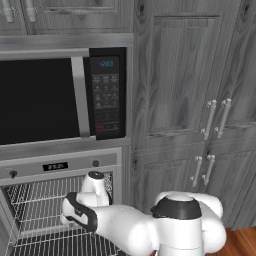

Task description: Take the fish from the oven and place it on the plate on the counter.

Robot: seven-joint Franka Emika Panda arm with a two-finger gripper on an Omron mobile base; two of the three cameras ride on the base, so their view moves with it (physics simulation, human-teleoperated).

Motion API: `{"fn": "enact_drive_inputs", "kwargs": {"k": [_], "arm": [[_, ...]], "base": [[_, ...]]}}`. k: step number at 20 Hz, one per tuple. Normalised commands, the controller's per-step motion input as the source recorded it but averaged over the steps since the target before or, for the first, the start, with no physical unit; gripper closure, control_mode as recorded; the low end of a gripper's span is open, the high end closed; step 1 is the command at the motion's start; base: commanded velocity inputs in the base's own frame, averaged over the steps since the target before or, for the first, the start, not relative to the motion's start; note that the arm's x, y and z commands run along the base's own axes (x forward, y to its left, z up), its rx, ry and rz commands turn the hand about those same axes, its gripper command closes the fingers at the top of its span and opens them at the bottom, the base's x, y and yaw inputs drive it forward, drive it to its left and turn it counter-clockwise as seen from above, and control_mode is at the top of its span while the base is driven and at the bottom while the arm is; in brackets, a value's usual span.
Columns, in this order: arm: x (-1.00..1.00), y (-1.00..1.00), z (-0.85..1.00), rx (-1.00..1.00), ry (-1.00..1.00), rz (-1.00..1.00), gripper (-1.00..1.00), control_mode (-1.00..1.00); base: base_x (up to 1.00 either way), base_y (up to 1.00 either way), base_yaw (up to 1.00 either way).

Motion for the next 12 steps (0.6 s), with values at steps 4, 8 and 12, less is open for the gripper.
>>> {"fn": "enact_drive_inputs", "kwargs": {"k": [4, 8, 12], "arm": [[0.00, 0.00, -0.05, -0.07, 0.00, -0.03, -1.00, -1.00], [0.01, 0.00, 0.00, -0.16, 0.00, 0.00, -1.00, -1.00], [0.14, 0.00, -0.12, -0.19, 0.01, -0.03, -1.00, -1.00]], "base": [[0.00, 0.00, 0.00], [0.00, 0.00, 0.00], [0.00, 0.00, 0.00]]}}
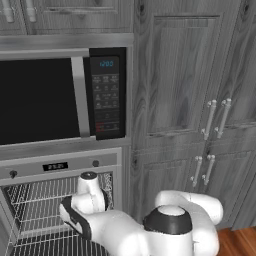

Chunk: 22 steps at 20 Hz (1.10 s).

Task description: Take the fish from the oven and place it on the plate on the counter.

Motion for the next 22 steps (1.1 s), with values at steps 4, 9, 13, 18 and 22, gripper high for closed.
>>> {"fn": "enact_drive_inputs", "kwargs": {"k": [4, 9, 13, 18, 22], "arm": [[0.19, 0.00, -0.45, -0.10, 0.01, -0.05, -1.00, -1.00], [0.28, 0.00, -0.71, 0.00, 0.00, -0.06, -1.00, -1.00], [0.26, 0.00, -0.22, 0.00, 0.00, -0.11, -1.00, -1.00], [0.59, -0.02, -0.43, -0.01, 0.00, -0.10, -1.00, -1.00], [0.29, 0.00, -0.52, 0.00, -0.06, -0.10, -1.00, -1.00]], "base": [[0.00, 0.00, 0.00], [0.00, 0.00, 0.00], [0.00, 0.00, 0.00], [0.00, 0.00, 0.00], [0.00, 0.00, 0.00]]}}
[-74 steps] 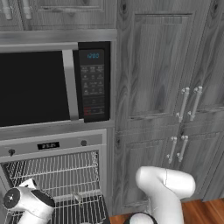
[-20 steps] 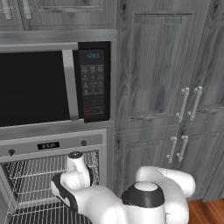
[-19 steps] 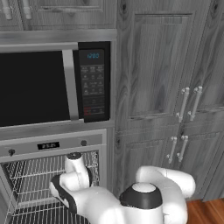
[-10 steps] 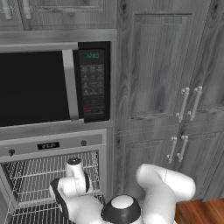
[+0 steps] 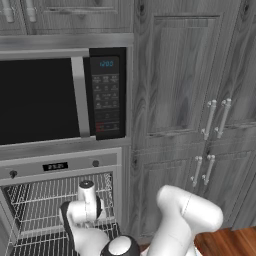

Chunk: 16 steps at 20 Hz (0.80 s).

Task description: Take the fish from the oven and place it on the plate on the counter.

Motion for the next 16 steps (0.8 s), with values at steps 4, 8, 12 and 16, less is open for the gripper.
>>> {"fn": "enact_drive_inputs", "kwargs": {"k": [4, 8, 12, 16], "arm": [[0.12, -0.03, -0.60, 0.00, -0.11, -0.07, -1.00, -1.00], [0.23, 0.00, -0.48, 0.00, -0.10, -0.04, -1.00, -1.00], [0.20, 0.00, -0.33, 0.00, -0.14, -0.02, -1.00, -1.00], [0.09, 0.00, -0.21, 0.00, -0.13, -0.02, -1.00, -1.00]], "base": [[0.00, 0.00, 0.00], [0.00, 0.00, 0.00], [0.00, 0.00, 0.00], [0.00, 0.00, 0.00]]}}
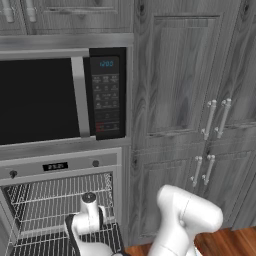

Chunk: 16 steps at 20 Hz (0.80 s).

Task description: Take the fish from the oven and place it on the plate on the counter.

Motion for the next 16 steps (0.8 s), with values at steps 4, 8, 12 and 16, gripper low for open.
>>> {"fn": "enact_drive_inputs", "kwargs": {"k": [4, 8, 12, 16], "arm": [[0.02, 0.00, -0.05, 0.00, -0.09, -0.01, -1.00, -1.00], [-0.03, 0.00, -0.03, 0.00, 0.00, 0.00, -1.00, -1.00], [0.00, 0.00, -0.09, 0.00, 0.00, 0.00, -1.00, -1.00], [0.00, 0.00, -0.03, 0.00, 0.00, 0.00, -1.00, -1.00]], "base": [[0.00, 0.00, 0.00], [0.00, 0.00, 0.00], [0.00, 0.00, 0.00], [0.00, 0.00, 0.00]]}}
